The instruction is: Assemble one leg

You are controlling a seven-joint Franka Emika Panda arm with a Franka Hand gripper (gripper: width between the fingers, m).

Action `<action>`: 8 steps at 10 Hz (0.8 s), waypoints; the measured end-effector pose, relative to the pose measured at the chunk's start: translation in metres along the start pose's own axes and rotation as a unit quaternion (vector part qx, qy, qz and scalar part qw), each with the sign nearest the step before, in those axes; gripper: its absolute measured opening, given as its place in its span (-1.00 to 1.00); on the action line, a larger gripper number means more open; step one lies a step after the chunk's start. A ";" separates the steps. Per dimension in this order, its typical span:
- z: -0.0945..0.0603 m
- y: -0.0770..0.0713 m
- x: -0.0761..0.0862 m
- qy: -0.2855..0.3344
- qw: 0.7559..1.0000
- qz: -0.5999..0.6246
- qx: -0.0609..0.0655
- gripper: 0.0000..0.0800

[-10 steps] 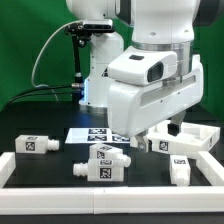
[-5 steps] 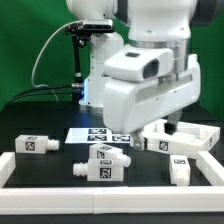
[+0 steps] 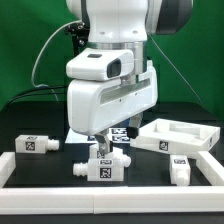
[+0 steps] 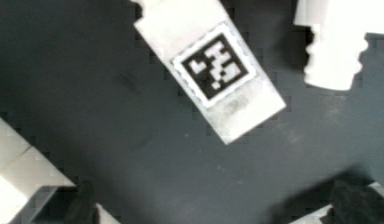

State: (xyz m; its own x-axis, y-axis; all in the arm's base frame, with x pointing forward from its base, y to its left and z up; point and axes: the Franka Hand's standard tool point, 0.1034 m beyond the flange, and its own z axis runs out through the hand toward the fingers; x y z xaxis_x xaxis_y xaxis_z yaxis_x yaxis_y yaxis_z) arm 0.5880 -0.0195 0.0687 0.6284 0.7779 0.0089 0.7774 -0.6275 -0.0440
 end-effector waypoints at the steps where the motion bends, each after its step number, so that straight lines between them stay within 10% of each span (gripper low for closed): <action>1: 0.001 0.000 -0.001 0.000 1.000 0.000 0.000 0.62; 8: 0.036 0.005 -0.035 0.007 0.995 -0.094 -0.015 0.62</action>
Offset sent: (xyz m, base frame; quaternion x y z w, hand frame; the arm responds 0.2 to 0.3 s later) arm -0.0155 -0.0205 -0.0166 -0.0302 0.0128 -0.0788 0.9963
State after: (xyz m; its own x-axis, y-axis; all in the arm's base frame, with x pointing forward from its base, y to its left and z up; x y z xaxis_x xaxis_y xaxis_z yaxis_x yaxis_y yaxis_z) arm 0.5685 -0.0489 0.0323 0.4718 0.8813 0.0276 0.8817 -0.4717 -0.0108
